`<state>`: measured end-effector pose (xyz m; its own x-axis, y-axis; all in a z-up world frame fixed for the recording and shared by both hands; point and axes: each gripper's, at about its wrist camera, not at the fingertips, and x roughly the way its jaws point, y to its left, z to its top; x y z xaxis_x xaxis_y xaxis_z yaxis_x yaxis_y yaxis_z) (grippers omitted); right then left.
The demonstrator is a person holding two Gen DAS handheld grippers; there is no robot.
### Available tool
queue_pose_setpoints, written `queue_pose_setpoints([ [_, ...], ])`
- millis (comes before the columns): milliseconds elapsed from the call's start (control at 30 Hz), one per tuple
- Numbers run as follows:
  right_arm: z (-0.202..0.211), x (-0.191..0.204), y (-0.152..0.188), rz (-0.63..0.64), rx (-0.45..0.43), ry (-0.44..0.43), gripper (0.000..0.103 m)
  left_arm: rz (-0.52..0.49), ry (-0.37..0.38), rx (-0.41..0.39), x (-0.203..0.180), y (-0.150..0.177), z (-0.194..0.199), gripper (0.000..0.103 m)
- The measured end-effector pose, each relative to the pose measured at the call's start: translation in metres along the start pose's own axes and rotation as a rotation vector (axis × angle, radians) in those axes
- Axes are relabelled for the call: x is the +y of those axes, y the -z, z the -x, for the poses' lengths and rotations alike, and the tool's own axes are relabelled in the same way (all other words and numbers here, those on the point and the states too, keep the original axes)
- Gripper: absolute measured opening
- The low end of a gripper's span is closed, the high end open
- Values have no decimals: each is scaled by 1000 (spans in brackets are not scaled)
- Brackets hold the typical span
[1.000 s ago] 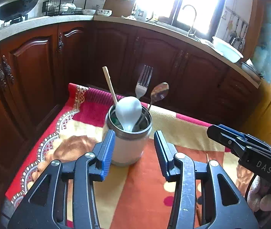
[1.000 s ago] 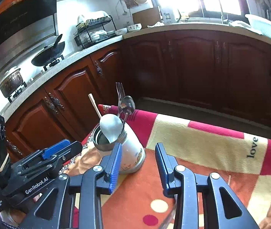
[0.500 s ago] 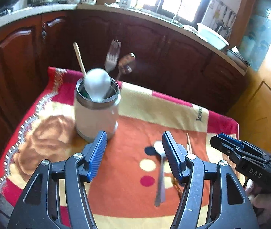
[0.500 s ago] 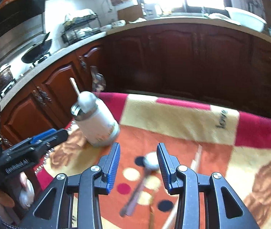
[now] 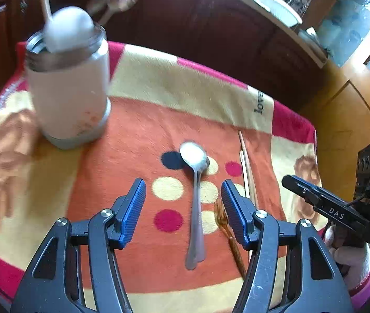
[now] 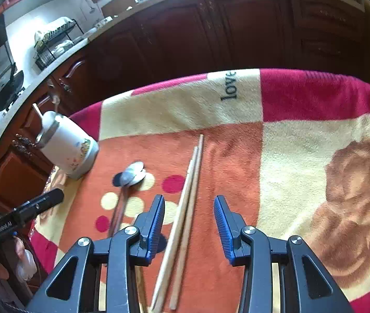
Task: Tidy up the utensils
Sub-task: 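Pull both grippers back from the jar toward the remaining utensils, then close left gripper on a metal spoon while right gripper closes on a wooden chopstick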
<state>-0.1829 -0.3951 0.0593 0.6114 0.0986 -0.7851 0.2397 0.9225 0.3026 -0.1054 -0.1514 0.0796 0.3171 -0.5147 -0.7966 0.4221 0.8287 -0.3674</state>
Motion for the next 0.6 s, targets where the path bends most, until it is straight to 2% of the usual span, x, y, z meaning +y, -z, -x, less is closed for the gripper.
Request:
queue_pose_setpoints([
  [167, -20, 2, -12, 27, 19, -10, 32, -21, 3, 49, -5, -4, -28, 59],
  [233, -24, 3, -13, 33, 18, -19, 31, -30, 2, 61, -6, -6, -37, 55],
  [400, -34, 1, -13, 42, 37, -27, 30, -57, -5, 128, -10, -10, -66, 30],
  [467, -36, -1, -14, 41, 42, -34, 30, -60, -1, 150, -10, -10, -73, 24],
  [500, -37, -1, -15, 42, 44, -37, 30, -63, -6, 156, -10, -10, -77, 17],
  [600, -40, 0, -18, 46, 47, -42, 30, -52, 13, 149, -7, -11, -78, 8],
])
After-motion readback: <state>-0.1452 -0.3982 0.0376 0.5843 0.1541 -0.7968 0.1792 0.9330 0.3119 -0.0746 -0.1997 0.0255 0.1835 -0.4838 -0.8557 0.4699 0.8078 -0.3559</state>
